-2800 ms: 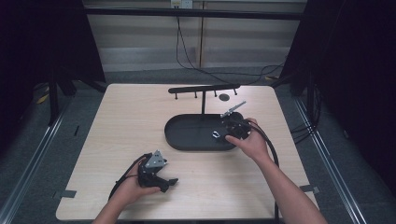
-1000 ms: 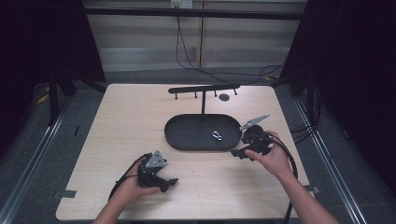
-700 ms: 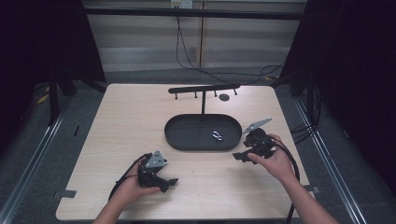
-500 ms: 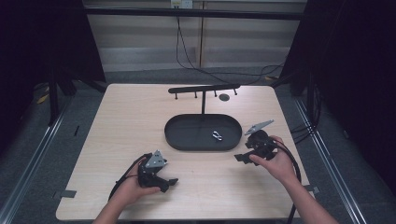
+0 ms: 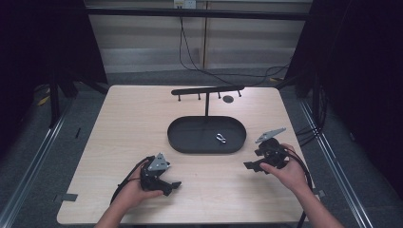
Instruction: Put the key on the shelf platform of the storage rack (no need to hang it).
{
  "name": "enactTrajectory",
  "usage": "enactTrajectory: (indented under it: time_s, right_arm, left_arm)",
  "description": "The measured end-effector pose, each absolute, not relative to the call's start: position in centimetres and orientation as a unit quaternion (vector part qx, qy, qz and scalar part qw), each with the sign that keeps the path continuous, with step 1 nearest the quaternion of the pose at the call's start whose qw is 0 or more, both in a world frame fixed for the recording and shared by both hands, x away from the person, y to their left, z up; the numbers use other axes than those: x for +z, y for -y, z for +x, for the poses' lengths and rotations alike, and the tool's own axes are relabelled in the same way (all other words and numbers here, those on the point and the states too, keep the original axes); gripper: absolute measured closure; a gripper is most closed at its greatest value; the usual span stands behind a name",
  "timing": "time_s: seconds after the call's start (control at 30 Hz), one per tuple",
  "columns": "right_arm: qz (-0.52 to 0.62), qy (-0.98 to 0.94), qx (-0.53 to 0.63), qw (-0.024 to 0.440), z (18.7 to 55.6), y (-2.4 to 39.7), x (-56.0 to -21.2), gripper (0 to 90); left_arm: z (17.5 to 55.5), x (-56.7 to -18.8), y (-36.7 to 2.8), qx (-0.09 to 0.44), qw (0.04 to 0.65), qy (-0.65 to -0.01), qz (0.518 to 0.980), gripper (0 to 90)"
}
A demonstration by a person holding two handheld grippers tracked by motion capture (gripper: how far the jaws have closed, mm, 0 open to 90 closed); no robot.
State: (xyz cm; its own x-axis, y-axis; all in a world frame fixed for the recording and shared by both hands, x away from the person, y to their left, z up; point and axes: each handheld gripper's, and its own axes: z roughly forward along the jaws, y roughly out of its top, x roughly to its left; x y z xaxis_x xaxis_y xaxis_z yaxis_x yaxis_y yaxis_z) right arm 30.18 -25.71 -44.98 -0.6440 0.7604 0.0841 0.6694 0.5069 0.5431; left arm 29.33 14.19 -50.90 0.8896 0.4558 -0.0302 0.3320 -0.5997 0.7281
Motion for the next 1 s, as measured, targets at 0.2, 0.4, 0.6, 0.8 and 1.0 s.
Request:
enactTrajectory:
  time_s: [0.2,0.4,0.6,0.8,1.0]
  right_arm:
    - [0.41,-0.866,0.273,0.088,29.7,26.2,-45.2,28.3]
    - [0.415,-0.864,0.274,0.086,29.2,26.7,-45.5,28.3]
    - [0.415,-0.863,0.274,0.087,28.7,27.4,-45.8,28.1]
    - [0.415,-0.863,0.272,0.091,28.2,28.1,-46.1,28.2]
    - [0.422,-0.86,0.272,0.089,27.7,28.9,-46.6,28.3]
  left_arm:
    - [29.3,-50.9,-14.2,0.08,0.389,-0.221,0.891,14.7]
    - [29.3,-50.9,-14.2,0.08,0.389,-0.221,0.891,14.7]
    - [29.3,-50.9,-14.2,0.08,0.389,-0.221,0.891,14.7]
    - [29.3,-50.9,-14.2,0.08,0.389,-0.221,0.891,14.7]
    - [29.3,-50.9,-14.2,0.08,0.389,-0.221,0.891,14.7]
